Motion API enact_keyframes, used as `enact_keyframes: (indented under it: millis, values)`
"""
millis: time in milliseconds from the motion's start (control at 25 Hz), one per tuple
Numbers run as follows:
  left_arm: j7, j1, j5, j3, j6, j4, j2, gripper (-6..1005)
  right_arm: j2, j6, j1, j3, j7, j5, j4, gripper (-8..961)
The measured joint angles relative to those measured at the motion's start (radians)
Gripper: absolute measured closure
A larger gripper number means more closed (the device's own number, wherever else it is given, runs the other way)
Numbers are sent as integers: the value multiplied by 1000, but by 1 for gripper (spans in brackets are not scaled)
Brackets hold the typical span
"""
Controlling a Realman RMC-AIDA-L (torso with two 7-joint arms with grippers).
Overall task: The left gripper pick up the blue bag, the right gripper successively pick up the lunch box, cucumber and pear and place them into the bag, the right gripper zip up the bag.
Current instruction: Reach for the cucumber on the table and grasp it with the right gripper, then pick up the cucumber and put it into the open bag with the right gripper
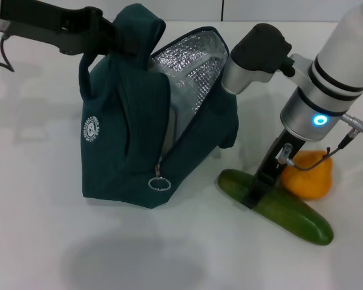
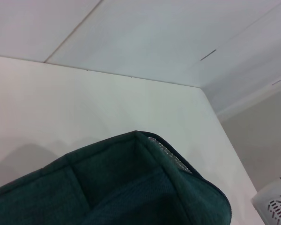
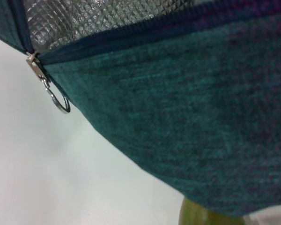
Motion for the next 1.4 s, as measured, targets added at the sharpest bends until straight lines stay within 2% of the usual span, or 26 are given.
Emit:
enact_keyframes:
  millis: [440, 1040, 1400]
  values:
    - [0, -1, 0, 0, 0, 0, 4, 957, -6, -24, -1, 20, 0, 5, -27, 340]
    - [0, -7, 0, 0, 0, 0, 4, 958, -11, -222, -15, 275, -55, 16, -62, 340]
    - [0, -8, 0, 0, 0, 0, 2, 958, -11, -311, -21, 288, -89, 141, -63, 341]
